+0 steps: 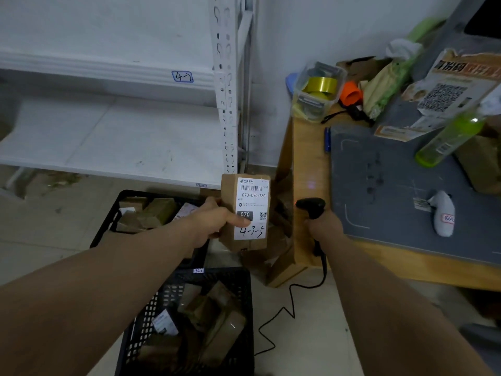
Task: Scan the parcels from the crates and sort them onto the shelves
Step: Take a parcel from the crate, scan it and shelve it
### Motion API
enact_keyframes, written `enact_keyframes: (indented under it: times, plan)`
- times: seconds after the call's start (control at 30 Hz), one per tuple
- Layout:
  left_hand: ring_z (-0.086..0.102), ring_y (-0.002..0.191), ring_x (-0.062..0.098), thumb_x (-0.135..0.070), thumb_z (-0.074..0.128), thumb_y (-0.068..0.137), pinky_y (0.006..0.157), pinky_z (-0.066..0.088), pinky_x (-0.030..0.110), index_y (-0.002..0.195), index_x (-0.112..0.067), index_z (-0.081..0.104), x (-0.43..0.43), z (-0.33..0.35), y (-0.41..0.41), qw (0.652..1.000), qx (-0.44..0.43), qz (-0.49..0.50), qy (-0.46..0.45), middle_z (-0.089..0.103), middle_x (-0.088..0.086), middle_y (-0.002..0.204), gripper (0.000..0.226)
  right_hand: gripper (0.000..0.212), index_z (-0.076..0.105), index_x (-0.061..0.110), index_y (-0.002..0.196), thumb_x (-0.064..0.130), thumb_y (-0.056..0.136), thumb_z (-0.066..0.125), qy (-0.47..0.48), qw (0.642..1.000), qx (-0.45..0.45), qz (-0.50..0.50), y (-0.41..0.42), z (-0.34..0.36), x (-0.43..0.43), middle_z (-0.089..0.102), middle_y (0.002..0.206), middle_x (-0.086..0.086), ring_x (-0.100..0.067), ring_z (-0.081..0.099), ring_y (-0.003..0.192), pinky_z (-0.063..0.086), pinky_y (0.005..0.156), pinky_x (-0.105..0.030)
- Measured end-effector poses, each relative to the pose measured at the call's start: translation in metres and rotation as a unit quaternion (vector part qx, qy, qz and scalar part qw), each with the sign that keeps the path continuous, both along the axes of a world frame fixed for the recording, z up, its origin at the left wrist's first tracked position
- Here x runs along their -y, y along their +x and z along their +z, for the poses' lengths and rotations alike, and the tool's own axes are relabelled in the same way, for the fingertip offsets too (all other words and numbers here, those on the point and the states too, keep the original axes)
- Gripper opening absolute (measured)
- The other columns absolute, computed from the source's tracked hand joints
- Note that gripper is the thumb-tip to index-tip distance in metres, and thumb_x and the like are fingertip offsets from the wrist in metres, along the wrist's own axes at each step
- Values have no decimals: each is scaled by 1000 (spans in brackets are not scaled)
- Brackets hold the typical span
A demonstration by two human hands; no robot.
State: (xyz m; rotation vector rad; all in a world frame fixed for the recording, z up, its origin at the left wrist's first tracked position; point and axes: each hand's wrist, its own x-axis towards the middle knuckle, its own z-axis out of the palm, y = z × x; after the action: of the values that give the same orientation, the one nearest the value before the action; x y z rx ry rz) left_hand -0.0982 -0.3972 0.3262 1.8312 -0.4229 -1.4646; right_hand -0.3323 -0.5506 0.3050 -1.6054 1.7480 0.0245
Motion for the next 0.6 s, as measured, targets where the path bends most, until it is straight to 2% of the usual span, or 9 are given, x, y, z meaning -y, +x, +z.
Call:
enact_keyframes:
  times: [0.07, 0.13, 0.2, 0.27, 0.33, 0.4, 0.47, 0.53, 0.6]
  plan:
    - [61, 118, 28, -44, 101, 14, 100, 49, 57, 139, -28, 48, -1, 1, 1, 1000, -1, 4, 0, 71, -4, 121, 136, 46, 49, 1, 132, 20, 94, 66, -6, 1000, 2, -8, 0, 5, 0, 60, 104, -14, -30, 60, 95, 50, 73, -39]
    - [62, 117, 28, -44, 100, 12, 99, 50, 57, 138, -26, 49, -2, 3, 4, 1000, 2, 9, 0, 71, -4, 120, 137, 65, 33, 1, 144, 23, 93, 67, -22, 999, 15, -28, 1, 12, -3, 58, 120, -18, -33, 60, 101, 50, 70, -38]
    - [62, 116, 27, -41, 101, 18, 98, 51, 55, 136, -25, 50, -5, 14, 6, 1000, 8, 15, 0, 72, -4, 119, 129, 61, 32, 4, 142, 20, 92, 62, -86, 995, 17, -39, 3, 20, -6, 53, 128, -21, -37, 57, 107, 54, 78, -43]
    - [62, 115, 25, -30, 100, 38, 97, 51, 51, 133, -24, 53, -8, 28, 7, 1000, 9, 19, -5, 73, -3, 117, 105, 53, 38, 6, 137, 18, 91, 61, -148, 989, 15, -22, 10, 33, -9, 49, 132, -20, -38, 52, 116, 51, 91, -46]
    - [64, 114, 25, -19, 94, 57, 98, 51, 50, 130, -23, 58, -12, 40, 10, 1000, 5, 16, -16, 75, -3, 114, 81, 46, 45, 10, 133, 22, 92, 64, -160, 985, 55, 18, 25, 51, -16, 55, 126, -14, -30, 56, 109, 49, 83, -38]
    - [66, 110, 24, -15, 91, 64, 91, 53, 45, 129, -22, 60, -18, 49, 17, 999, -2, 17, -29, 76, -3, 111, 72, 39, 52, 17, 128, 33, 94, 66, -125, 984, 118, 54, 46, 69, -28, 61, 115, -4, -20, 59, 97, 51, 75, -34]
    - [68, 108, 23, -18, 93, 61, 80, 53, 38, 132, -20, 57, -24, 62, 26, 999, -10, 16, -48, 77, -2, 110, 80, 41, 55, 22, 125, 45, 93, 66, -78, 978, 184, 67, 70, 90, -43, 62, 114, 1, -17, 61, 100, 56, 85, -37]
    - [70, 107, 24, -17, 94, 57, 79, 56, 39, 134, -17, 54, -32, 77, 39, 997, -19, 11, -69, 77, 0, 109, 86, 47, 54, 23, 128, 52, 92, 64, -9, 964, 255, 70, 94, 114, -62, 65, 120, 0, -19, 64, 106, 57, 92, -42]
    - [72, 106, 26, -11, 92, 62, 84, 59, 43, 132, -13, 54, -44, 95, 56, 995, -26, 13, -96, 78, 4, 108, 80, 40, 55, 23, 125, 48, 94, 64, 68, 939, 328, 74, 117, 141, -84, 69, 117, -1, -22, 67, 105, 58, 90, -41]
